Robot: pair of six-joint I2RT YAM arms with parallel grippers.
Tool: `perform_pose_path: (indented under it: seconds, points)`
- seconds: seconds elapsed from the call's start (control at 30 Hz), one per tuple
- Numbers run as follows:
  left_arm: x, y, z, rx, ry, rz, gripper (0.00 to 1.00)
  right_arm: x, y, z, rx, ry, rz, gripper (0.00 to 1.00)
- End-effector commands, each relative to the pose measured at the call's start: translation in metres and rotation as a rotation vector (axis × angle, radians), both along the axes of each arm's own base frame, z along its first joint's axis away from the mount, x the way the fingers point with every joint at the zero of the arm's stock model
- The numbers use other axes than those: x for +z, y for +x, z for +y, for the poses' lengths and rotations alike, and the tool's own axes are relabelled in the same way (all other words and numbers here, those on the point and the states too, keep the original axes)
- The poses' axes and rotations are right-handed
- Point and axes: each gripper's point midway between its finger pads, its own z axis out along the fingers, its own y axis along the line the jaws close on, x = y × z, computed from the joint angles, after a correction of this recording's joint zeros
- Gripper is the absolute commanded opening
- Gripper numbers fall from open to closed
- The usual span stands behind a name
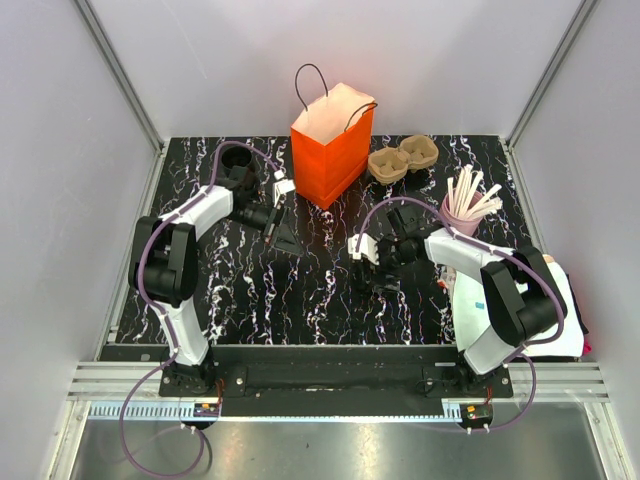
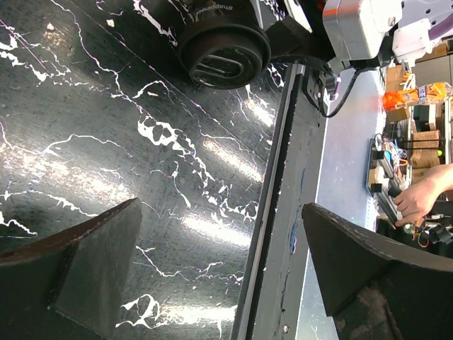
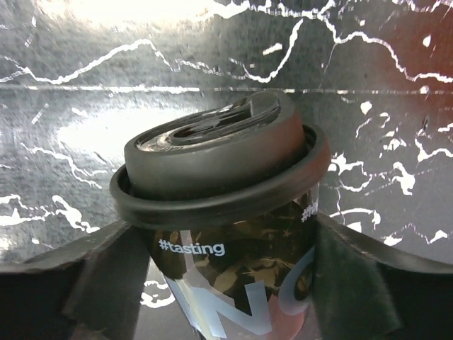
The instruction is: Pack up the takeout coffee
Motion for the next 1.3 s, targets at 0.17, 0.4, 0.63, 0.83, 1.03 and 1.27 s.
perform_pose_path:
  seconds: [0.17,0.4,0.63,0.83,1.03,1.27]
  points:
    - [0.025,0.006,0.002,-0.017,-0.100,-0.042,0.99,0.024,0.003,0.022,0.003,0.123,0.004,0.68]
    - [0.034,0.006,-0.011,-0.025,-0.103,-0.125,0.99,0.067,0.013,0.040,-0.062,0.245,-0.011,0.65]
    - [0.045,0.021,-0.033,-0.028,-0.068,-0.230,0.99,0.117,0.022,0.063,-0.106,0.401,0.006,0.64]
    - [0.046,0.033,-0.049,-0.029,-0.065,-0.272,0.99,0.133,0.015,0.074,-0.100,0.473,0.091,0.65]
    - [0.054,0.034,-0.064,-0.034,-0.066,-0.319,0.82,0.138,0.009,0.079,-0.090,0.505,0.135,0.64]
    - [0.053,0.027,-0.079,-0.060,-0.048,-0.336,0.77,0.137,0.007,0.080,-0.090,0.509,0.151,0.64]
